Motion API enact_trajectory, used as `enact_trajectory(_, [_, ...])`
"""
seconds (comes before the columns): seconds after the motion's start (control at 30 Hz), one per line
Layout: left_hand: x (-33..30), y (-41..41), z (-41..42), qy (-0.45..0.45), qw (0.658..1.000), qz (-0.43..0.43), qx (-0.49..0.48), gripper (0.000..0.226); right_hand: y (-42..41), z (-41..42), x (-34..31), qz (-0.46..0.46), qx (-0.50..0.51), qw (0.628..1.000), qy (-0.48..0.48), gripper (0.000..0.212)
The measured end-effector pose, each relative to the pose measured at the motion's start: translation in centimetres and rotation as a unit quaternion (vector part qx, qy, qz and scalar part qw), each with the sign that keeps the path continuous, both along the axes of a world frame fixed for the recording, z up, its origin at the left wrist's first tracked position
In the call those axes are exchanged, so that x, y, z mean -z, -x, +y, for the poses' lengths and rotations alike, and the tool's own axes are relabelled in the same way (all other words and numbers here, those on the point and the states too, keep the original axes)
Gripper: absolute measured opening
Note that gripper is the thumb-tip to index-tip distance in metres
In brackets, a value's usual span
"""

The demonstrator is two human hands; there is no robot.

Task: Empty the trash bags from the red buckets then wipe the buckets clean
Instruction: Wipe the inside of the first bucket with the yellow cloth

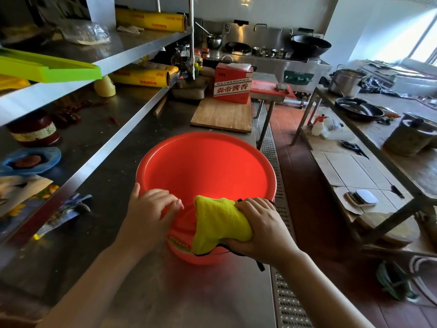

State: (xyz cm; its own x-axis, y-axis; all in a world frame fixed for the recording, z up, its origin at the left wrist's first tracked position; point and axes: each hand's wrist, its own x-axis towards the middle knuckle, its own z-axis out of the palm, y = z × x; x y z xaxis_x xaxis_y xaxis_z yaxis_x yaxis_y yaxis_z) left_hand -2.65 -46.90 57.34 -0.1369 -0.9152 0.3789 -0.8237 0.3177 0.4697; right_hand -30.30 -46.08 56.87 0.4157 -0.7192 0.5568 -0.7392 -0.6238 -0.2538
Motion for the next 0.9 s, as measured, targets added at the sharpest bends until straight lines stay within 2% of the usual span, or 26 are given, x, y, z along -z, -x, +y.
enact_trajectory(0.17, [1.0,1.5,1.1,0.036,0.999,-0.001,-0.02,0.041,-2.0,1.4,-0.1,0.006,0.049,0.999,0.001,0.063])
enact_trajectory(0.37, [2.1,0.9,0.0,0.067,0.997,0.047,0.0,0.035,-4.7,3.0,0.2,-0.005,0.097,0.995,0.032,0.057])
enact_trajectory(0.57, [2.1,0.5,-0.9,0.077,0.996,0.043,0.003,0.042,-3.5,2.4,-0.1,0.019,0.053,0.998,0.022,0.061])
enact_trajectory(0.7, [1.9,0.1,-1.3,0.104,0.994,0.042,0.016,0.037,-2.2,1.8,-0.4,0.025,0.029,0.999,0.016,0.064])
enact_trajectory(0.9, [1.1,-1.3,-3.0,0.08,0.994,0.066,0.033,0.04,0.3,0.8,-1.0,0.033,-0.001,0.999,0.015,0.066])
